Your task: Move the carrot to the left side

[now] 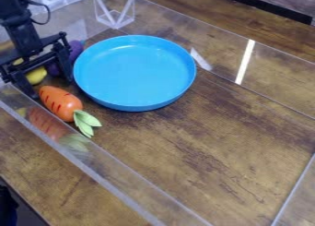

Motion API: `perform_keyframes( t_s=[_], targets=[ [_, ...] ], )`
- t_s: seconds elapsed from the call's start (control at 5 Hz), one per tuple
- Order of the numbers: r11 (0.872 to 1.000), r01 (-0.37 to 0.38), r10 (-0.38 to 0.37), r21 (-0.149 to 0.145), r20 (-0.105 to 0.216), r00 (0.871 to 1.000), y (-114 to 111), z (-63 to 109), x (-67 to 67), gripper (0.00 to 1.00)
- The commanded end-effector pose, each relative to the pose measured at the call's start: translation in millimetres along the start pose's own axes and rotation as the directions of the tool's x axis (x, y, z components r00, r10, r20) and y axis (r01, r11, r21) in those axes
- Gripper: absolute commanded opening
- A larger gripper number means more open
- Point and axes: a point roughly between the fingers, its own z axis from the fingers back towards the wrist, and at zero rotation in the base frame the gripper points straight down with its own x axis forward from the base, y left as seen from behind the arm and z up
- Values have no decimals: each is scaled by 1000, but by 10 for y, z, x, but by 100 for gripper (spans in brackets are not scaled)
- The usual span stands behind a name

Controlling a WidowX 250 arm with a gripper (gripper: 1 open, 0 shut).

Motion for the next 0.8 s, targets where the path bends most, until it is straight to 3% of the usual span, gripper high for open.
perform_keyframes(
  t_s=[0.0, 0.6],
  targets=[
    [1000, -14, 14, -9, 18, 1000, 6, 37, 69, 100],
    [1000, -29, 29, -10, 19, 999, -38, 26, 86, 100]
  ],
)
